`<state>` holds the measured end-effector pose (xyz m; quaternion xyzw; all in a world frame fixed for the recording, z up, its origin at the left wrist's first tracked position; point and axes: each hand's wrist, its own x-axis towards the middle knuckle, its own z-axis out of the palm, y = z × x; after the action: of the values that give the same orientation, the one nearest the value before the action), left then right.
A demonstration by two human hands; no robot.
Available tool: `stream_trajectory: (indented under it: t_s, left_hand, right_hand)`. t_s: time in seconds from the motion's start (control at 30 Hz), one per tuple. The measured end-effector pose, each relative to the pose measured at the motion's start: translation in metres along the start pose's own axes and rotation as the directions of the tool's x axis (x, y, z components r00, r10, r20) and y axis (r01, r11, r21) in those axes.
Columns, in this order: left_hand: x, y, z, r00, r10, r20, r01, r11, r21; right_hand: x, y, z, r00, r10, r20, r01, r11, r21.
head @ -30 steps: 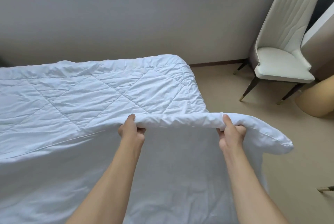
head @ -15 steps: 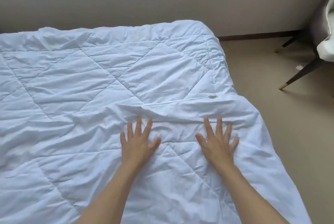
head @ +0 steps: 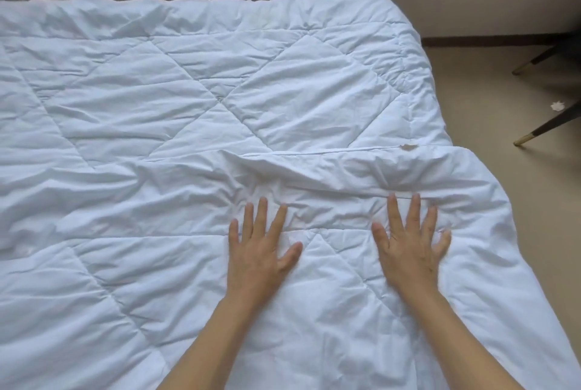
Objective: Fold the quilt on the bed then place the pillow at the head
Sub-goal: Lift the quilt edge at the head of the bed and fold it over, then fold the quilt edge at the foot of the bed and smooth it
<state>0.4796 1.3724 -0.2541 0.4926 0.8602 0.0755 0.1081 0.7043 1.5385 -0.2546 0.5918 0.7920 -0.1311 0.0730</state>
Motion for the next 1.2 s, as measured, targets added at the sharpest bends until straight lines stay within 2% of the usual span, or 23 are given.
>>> stream_trajectory:
  t_s: [0.2,0.4,0.5,0.6,0.67,0.73,0.8,0.87,0.93,1.07,1.2]
  left_hand:
    - [-0.124,-0.001,0.021,0.997,0.082,0.001,-0.082,0.995,0.063]
    - [-0.154,0.023,0.027,0.998,0.005,-0.060,-0.003,0.999,0.037]
    - [-0.172,0.019,0.031,0.994,0.105,-0.043,-0.102,0.993,0.056]
    - [-0.187,-0.005,0.027,0.981,0.170,-0.091,-0.160,0.982,0.102]
    - [-0.189,-0.028,0.018,0.988,0.085,-0.132,-0.070,0.991,0.117]
    - [-0.188,-0.061,0.008,0.984,-0.061,-0.167,0.081,0.990,0.113]
    - [-0.198,-0.096,0.001,0.973,-0.125,-0.193,0.153,0.979,0.137]
    - [-0.212,-0.118,0.000,0.977,-0.120,-0.178,0.150,0.975,0.163]
    - [-0.217,-0.123,-0.003,0.988,-0.116,-0.101,0.131,0.978,0.162]
    - [-0.216,-0.126,-0.024,0.993,-0.107,0.053,0.098,0.982,0.163]
    - [-0.201,-0.127,-0.105,0.987,-0.149,-0.052,0.153,0.984,0.093]
  right_hand:
    - [-0.101,0.027,0.021,0.993,-0.117,-0.015,0.116,0.992,-0.052]
    - [-0.127,0.031,0.014,0.996,-0.082,0.023,0.082,0.996,-0.037]
    - [-0.169,0.047,0.032,0.986,-0.139,0.090,0.146,0.987,-0.071]
    - [-0.183,0.058,0.033,0.993,-0.093,0.078,0.100,0.991,-0.090]
    - [-0.180,0.039,0.024,0.996,-0.065,0.058,0.068,0.996,-0.060]
    - [-0.181,0.020,0.023,0.989,-0.138,0.057,0.140,0.990,-0.037]
    - [-0.189,0.015,0.026,0.973,-0.205,0.102,0.211,0.977,-0.044]
    - [-0.194,0.026,0.034,0.966,-0.219,0.137,0.232,0.969,-0.082]
    - [-0.196,0.029,0.033,0.966,-0.189,0.175,0.212,0.969,-0.127]
    - [-0.198,-0.010,0.008,0.966,-0.099,0.239,0.124,0.988,-0.091]
    - [-0.212,-0.101,-0.069,0.970,-0.220,0.105,0.218,0.975,0.034]
